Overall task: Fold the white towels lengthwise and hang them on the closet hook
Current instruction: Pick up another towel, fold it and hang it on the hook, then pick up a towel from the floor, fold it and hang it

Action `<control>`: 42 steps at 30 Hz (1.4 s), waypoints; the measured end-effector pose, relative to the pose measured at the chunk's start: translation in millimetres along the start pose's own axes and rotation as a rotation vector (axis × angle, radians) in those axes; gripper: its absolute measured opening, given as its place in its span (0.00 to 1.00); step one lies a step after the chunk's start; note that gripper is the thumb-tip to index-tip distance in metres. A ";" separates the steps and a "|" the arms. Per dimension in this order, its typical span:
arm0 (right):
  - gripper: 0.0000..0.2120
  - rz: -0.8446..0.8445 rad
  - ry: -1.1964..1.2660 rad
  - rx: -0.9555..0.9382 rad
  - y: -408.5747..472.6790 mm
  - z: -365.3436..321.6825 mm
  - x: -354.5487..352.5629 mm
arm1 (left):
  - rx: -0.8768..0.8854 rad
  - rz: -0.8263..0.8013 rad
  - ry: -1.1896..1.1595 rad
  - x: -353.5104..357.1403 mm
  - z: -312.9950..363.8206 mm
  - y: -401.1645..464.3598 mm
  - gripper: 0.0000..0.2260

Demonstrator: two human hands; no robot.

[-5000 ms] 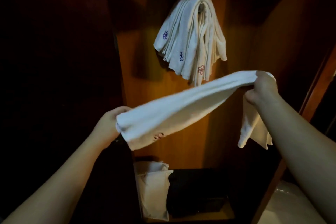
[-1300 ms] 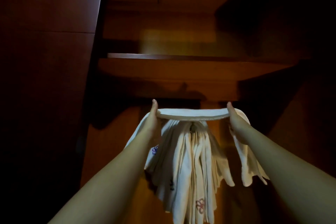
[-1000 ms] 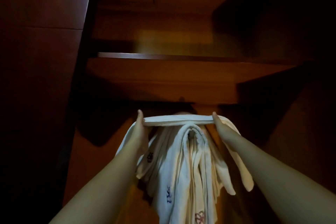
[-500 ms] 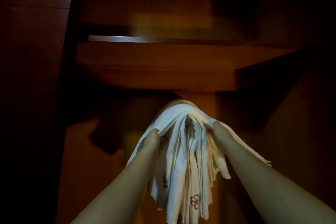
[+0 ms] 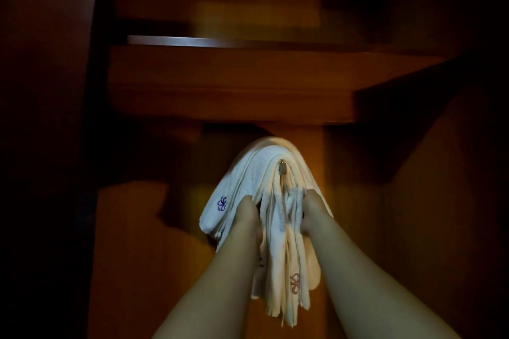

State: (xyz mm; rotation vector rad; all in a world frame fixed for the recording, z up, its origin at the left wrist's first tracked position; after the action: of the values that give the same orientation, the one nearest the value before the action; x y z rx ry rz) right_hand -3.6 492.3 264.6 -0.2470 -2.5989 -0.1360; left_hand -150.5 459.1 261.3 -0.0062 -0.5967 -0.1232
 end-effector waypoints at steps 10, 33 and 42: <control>0.17 0.161 -0.166 0.211 -30.5 11.1 -30.1 | -0.191 0.099 0.224 -54.2 -41.6 -5.6 0.20; 0.18 -0.107 -1.610 0.051 -254.8 66.9 -151.7 | -0.103 -0.020 1.577 -153.7 -92.2 -208.2 0.19; 0.25 -0.157 -1.772 0.181 -391.7 143.6 -208.1 | -0.061 -0.409 1.756 -181.2 -170.6 -311.8 0.18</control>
State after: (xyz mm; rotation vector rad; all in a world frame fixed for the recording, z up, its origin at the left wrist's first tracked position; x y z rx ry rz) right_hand 23.4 98.8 16.0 -0.0523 -4.3343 0.5172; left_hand -240.2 163.2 9.2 0.1526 1.1719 -0.4657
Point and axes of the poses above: each hand's wrist, its own y-axis towards the middle knuckle, its own x-axis out of the palm, z = x × y, the point moved 6 cm from there along y, towards the middle knuckle, and after that the axes turned 5 degrees about -z, right-handed, at the moved point
